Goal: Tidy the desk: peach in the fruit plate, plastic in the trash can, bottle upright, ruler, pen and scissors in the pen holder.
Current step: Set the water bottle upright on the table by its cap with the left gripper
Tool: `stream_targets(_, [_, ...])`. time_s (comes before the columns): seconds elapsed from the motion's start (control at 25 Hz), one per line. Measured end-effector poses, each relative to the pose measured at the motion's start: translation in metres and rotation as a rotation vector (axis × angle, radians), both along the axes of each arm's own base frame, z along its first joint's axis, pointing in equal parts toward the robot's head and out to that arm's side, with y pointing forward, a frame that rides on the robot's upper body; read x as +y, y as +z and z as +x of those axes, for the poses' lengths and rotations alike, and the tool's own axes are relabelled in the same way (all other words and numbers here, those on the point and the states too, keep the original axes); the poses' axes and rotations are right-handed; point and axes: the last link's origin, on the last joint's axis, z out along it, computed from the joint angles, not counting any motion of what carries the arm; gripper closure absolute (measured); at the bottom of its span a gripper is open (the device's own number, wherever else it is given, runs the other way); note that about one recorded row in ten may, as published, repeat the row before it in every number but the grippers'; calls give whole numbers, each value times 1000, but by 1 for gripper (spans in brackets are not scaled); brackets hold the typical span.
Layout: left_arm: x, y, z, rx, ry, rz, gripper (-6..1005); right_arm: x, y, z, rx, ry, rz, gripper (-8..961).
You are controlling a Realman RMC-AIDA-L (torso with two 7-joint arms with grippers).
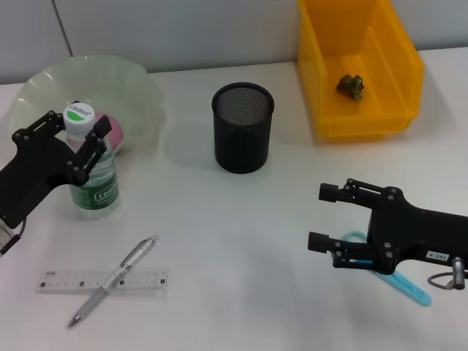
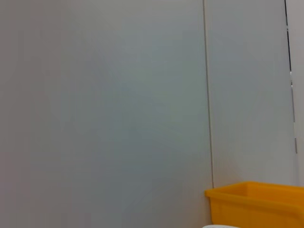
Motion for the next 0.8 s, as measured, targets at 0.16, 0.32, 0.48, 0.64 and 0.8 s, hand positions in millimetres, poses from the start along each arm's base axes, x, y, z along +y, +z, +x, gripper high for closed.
stream_targets(0.16, [0,0,0,-2,4,0,432,0,-1,0,-5,3,-4,135])
stream_targets(0.32, [1,-1,0,-4,8,-2,427,1,-1,0,-6,4,-7,135])
stream_targets(0.48, [2,0,-2,-11,28,1,423,0,-1,0,-7,4,-9,135])
stream_targets(0.64, [0,2,-4,-22,32,9,419,0,-1,0,-8,4,-9,135])
stream_targets(0.8, [-1,4,-3,-38,27,14,414,0,-2,0,-8,4,-11,135])
